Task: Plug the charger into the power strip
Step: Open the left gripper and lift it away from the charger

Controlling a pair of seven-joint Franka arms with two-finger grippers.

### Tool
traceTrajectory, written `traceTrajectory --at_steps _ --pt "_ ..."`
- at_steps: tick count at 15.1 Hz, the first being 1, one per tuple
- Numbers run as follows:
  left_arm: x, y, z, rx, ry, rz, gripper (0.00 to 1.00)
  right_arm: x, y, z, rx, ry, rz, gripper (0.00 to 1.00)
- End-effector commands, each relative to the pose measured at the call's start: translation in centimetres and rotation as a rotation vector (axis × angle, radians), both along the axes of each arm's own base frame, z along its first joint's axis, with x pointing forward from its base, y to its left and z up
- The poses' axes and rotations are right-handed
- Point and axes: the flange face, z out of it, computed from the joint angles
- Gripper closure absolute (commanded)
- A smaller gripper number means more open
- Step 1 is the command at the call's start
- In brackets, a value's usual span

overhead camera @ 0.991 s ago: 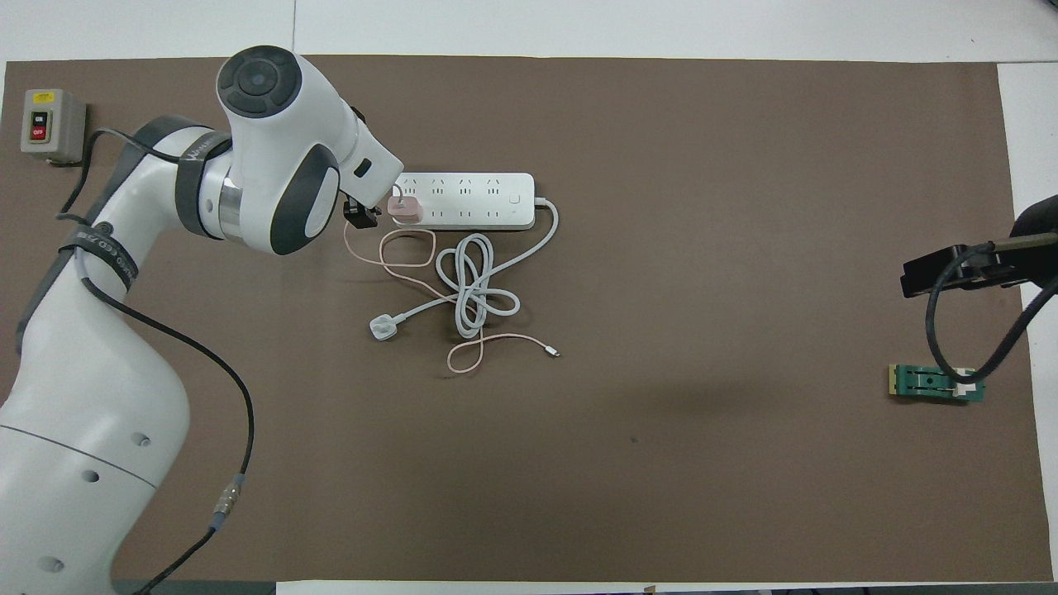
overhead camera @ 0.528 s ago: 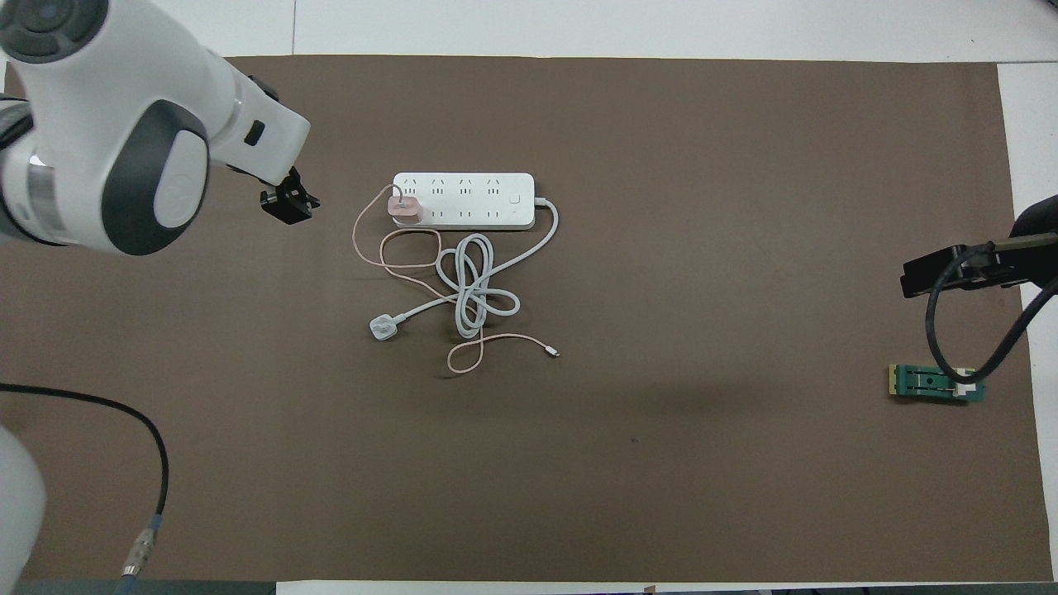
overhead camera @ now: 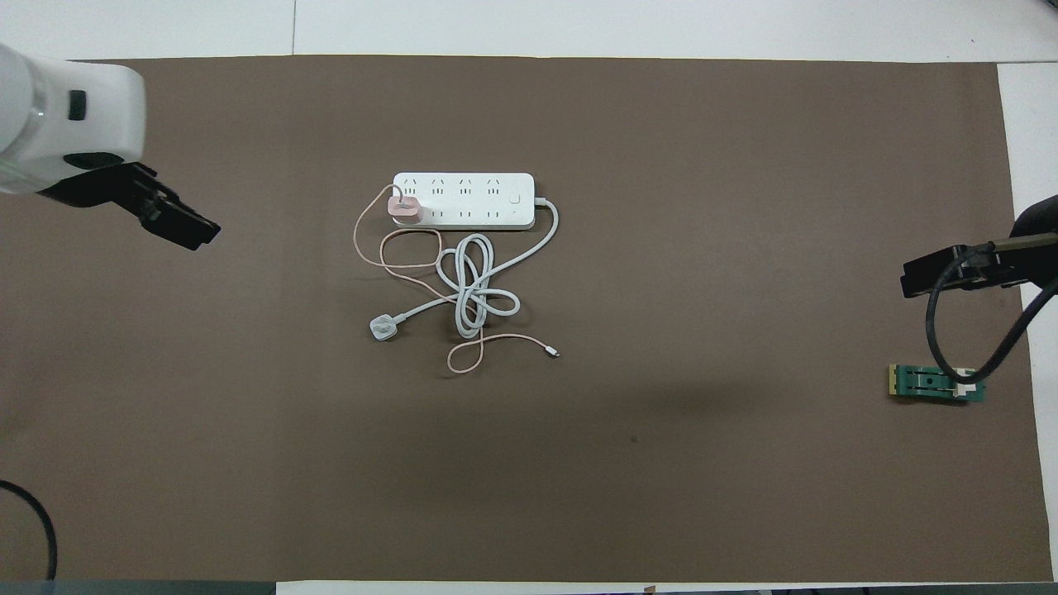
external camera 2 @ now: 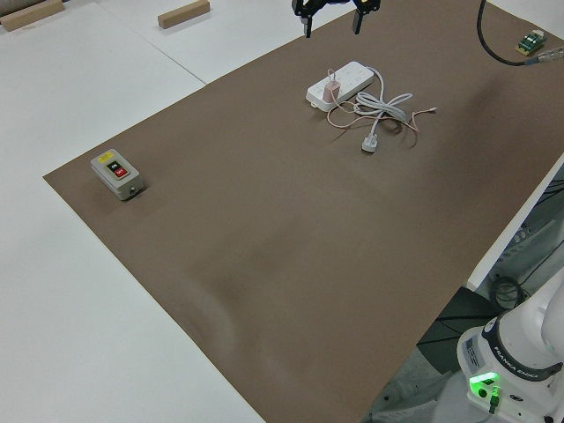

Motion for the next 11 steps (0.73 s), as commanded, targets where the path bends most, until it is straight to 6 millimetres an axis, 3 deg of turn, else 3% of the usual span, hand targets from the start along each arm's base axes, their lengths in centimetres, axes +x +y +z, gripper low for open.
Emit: traceTrajectory --at_steps 1,4,6,7,9,11 --pt "-2.6 2.1 2.3 0.008 0.038 0.321 0.00 -0.1 0.1 0.0 -0.005 0.001 -0.016 0.00" --pt "-4.0 3.0 5.0 0.001 -0.011 0.443 0.00 -0.1 0.1 0.0 -0.005 0.001 -0.016 0.00" --pt "-4.6 4.5 5.1 0.016 -0.005 0.484 0.00 -0.1 0.1 0.0 -0.005 0.001 -0.016 0.00" --pt "-5.3 4.8 4.3 0.028 0.026 0.488 0.00 -0.1 0.2 0.0 -0.005 0.001 -0.015 0.00" --pt "-7.2 7.2 2.6 0.048 0.096 0.536 0.00 -0.1 0.2 0.0 -0.005 0.001 -0.015 0.00" --pt "-6.9 8.1 2.0 0.038 0.064 0.550 0.00 -0.1 0.2 0.0 -0.005 0.001 -0.015 0.00"
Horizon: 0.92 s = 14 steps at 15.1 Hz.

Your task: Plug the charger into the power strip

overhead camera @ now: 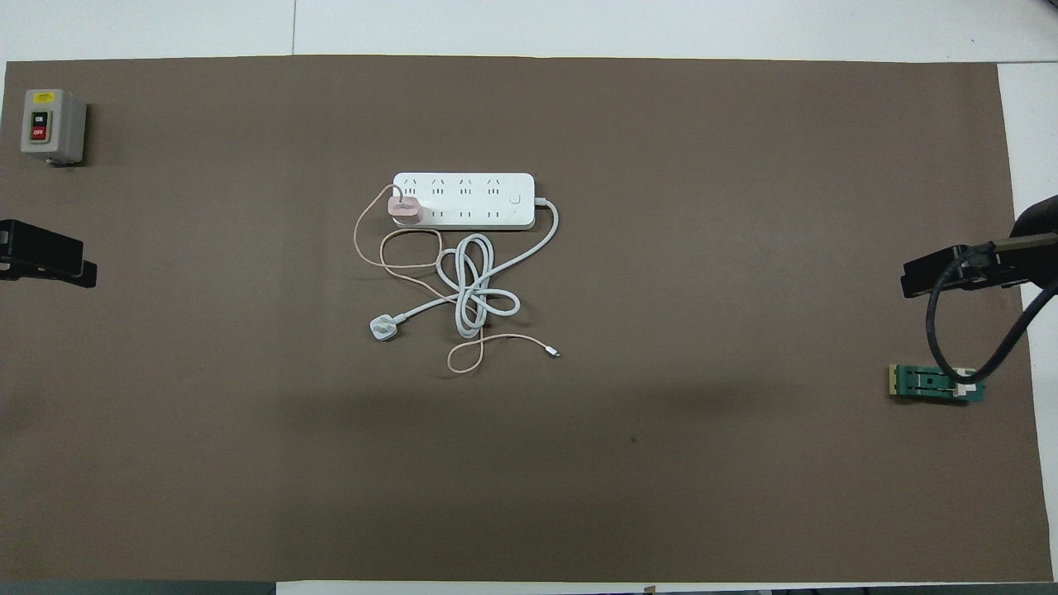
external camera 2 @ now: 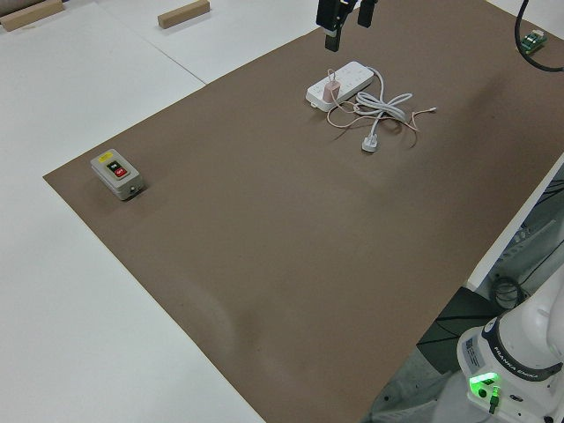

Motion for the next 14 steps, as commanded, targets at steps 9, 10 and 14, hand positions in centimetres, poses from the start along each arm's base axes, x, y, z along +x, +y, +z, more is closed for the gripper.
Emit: traceTrajectory --at_steps 9,10,14 --pt "2.2 0.1 -7.2 0.031 0.013 -0.001 0.00 -0.1 0.2 0.0 -0.005 0.001 -0.015 0.00" --pt "2.3 0.5 -7.5 0.029 0.013 0.006 0.00 -0.1 0.1 0.0 -0.005 0.001 -0.016 0.00" --pt "2.9 0.1 -7.9 0.027 0.024 0.003 0.00 -0.1 0.2 0.0 -0.005 0.001 -0.015 0.00"
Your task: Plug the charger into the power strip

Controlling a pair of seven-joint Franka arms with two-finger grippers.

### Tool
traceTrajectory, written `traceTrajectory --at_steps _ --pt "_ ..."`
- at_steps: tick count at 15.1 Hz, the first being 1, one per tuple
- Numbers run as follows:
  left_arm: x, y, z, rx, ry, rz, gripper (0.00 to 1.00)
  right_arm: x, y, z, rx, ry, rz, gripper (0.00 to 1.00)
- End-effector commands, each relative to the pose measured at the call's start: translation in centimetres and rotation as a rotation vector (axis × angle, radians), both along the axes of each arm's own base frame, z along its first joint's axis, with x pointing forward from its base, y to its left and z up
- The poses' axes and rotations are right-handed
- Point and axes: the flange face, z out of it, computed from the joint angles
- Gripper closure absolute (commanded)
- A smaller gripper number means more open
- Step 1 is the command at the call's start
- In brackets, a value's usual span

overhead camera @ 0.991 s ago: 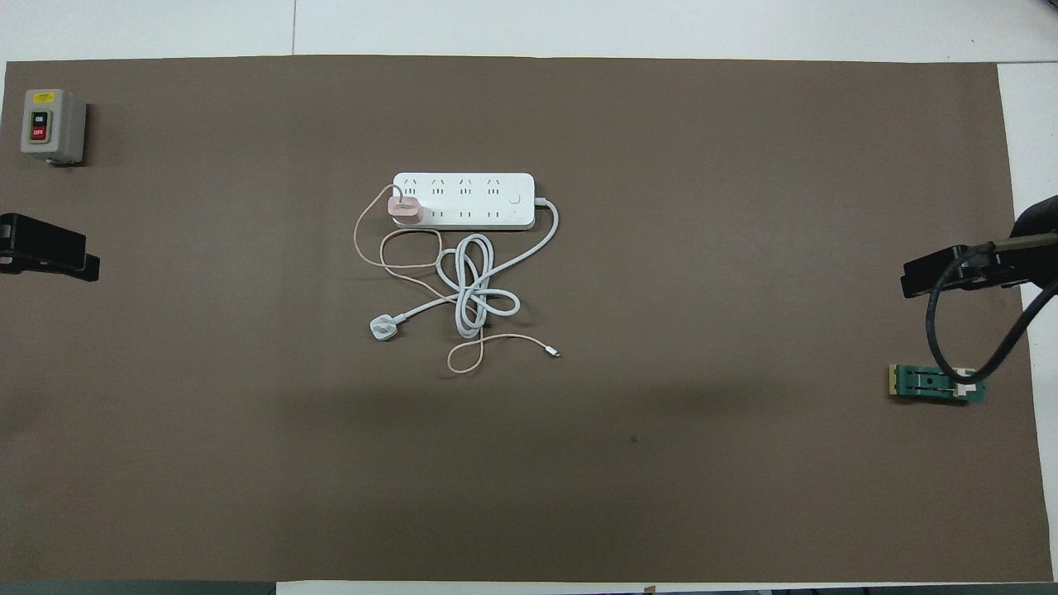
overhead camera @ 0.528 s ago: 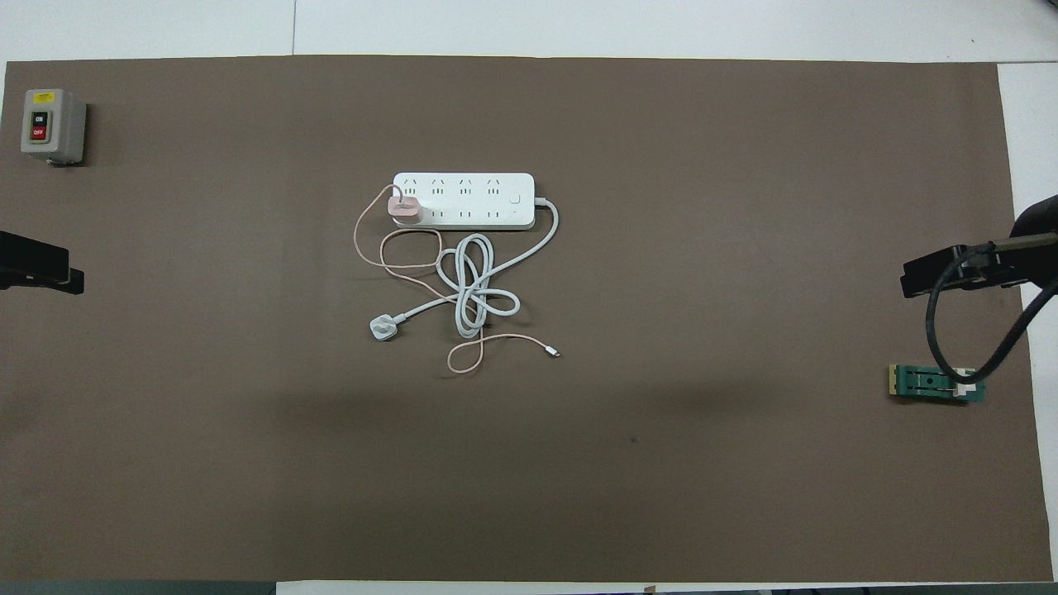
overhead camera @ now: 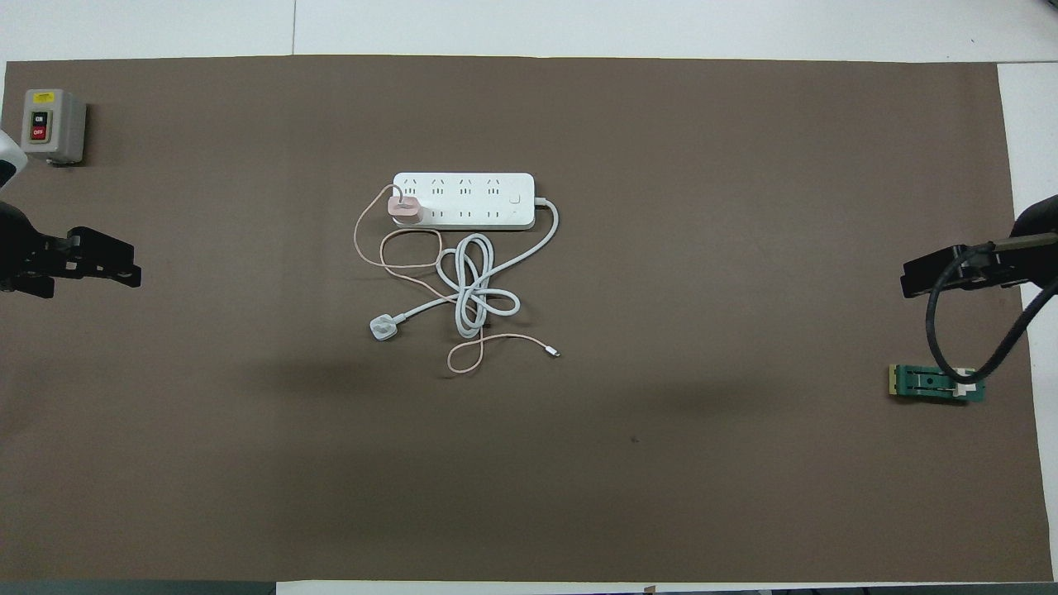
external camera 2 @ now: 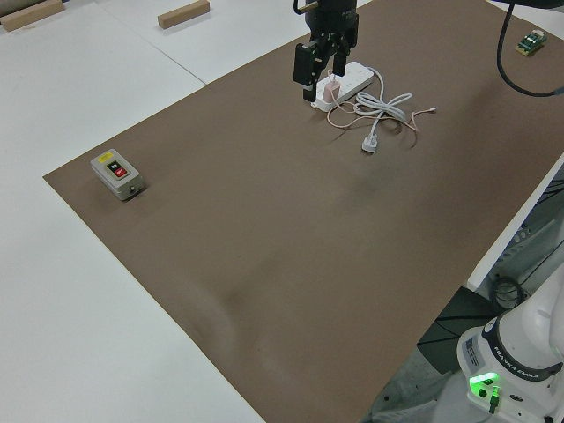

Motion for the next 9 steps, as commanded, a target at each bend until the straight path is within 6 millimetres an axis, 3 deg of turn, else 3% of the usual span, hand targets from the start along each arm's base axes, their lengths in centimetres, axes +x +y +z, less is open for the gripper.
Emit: traceTrajectory --at_steps 1,9 --pt "0.16 -0.30 0.32 0.014 -0.010 -0.003 0.00 -0.11 0.09 0.01 -0.005 0.001 -0.016 0.00" --pt "0.56 -0.51 0.64 0.010 -0.050 -0.014 0.00 -0.11 0.11 0.01 -0.004 0.001 -0.016 0.00"
